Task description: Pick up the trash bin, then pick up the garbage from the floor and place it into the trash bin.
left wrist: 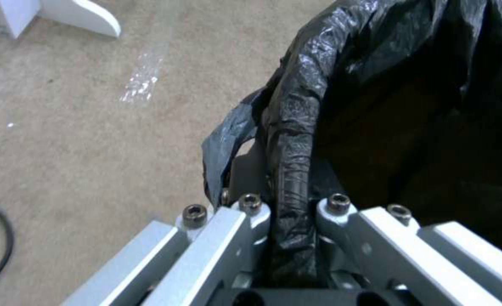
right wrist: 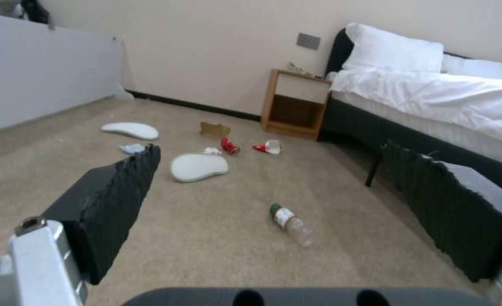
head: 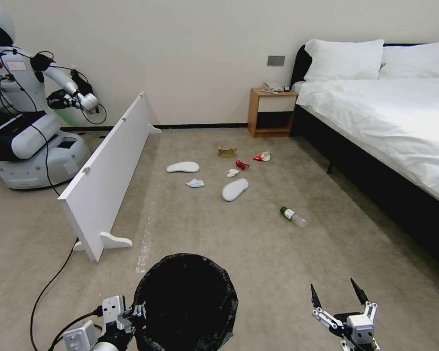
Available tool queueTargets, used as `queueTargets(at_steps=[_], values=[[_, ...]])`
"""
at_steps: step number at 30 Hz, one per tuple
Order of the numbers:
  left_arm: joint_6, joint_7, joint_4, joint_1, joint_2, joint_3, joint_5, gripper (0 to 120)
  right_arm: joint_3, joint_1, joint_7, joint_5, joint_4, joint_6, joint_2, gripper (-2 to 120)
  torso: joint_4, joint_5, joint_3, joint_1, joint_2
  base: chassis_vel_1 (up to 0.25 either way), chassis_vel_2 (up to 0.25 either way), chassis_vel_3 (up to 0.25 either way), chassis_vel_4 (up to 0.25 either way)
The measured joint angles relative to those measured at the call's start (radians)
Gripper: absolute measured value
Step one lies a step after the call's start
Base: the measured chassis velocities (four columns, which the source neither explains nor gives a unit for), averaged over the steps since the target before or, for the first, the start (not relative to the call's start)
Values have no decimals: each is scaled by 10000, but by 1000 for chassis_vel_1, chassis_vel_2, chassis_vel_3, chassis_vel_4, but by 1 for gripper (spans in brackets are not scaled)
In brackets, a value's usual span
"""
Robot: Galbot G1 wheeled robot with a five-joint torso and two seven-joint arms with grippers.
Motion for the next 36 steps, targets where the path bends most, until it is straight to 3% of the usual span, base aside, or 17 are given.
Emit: queueTargets(at_steps=[36], values=[[-8, -9, -29, 20, -22, 31, 8, 4, 6, 32, -62, 46, 11, -3, 21, 100, 0, -2, 0, 0, 0, -157, 157, 164, -156]])
